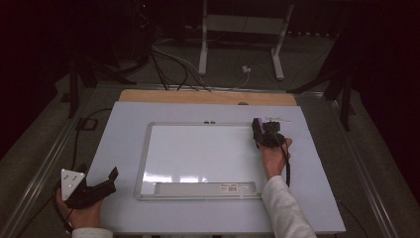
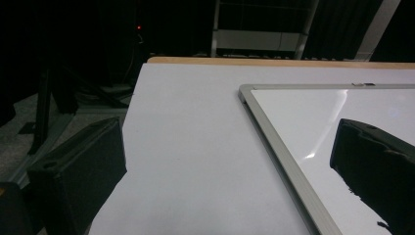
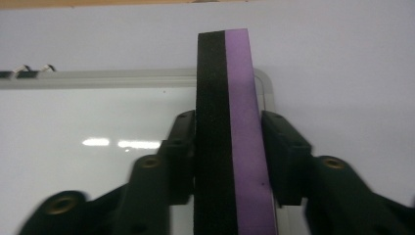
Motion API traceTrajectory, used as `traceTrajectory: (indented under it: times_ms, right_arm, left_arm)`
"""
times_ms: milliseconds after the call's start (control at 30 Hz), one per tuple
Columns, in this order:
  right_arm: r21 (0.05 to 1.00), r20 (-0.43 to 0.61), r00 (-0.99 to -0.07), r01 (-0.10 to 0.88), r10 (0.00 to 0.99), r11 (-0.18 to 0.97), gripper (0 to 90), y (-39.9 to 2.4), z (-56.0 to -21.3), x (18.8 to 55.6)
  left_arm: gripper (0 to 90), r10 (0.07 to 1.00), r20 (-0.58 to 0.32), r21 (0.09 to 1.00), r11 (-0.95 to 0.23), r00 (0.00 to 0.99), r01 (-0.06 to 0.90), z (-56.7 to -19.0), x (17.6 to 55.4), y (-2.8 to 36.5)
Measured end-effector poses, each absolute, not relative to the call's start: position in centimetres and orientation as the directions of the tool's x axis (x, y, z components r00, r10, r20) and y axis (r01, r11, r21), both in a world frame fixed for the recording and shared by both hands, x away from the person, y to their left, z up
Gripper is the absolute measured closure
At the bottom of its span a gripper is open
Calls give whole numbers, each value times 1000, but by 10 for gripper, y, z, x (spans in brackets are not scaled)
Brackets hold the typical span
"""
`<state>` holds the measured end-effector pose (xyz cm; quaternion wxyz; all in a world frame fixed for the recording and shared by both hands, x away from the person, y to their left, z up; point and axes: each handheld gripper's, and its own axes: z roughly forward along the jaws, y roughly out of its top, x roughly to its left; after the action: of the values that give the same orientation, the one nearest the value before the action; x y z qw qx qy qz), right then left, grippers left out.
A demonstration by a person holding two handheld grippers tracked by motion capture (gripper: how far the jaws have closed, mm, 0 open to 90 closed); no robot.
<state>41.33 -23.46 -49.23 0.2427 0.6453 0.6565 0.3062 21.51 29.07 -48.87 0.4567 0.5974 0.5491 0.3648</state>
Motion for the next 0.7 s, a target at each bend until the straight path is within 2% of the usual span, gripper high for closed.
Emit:
traceTrajectory:
  times_ms: [133, 200, 400, 467, 567, 700]
  right_arm:
    - [729, 117, -65, 684, 991, -42, 345, -237, -488, 411]
    - [740, 147, -76, 670, 986, -59, 280, -238, -483, 409]
    - [755, 217, -130, 651, 968, -82, 152, -238, -472, 400]
    - [765, 217, -153, 640, 964, -70, 128, -236, -468, 397]
    - [772, 221, -179, 633, 959, -60, 40, -235, -461, 392]
    - [785, 196, -233, 620, 953, -10, 1, -236, -453, 382]
  left_arm:
    - [9, 989, -62, 945, 15, 133, 327, -489, 216, 290]
    - [9, 989, -59, 945, 12, 135, 327, -489, 216, 290]
    - [9, 989, -58, 944, 10, 137, 329, -489, 216, 289]
    - [9, 989, -55, 944, 7, 139, 329, -489, 216, 289]
    - [9, 989, -60, 945, 13, 135, 327, -489, 216, 290]
    - [9, 989, -61, 945, 14, 134, 327, -489, 215, 290]
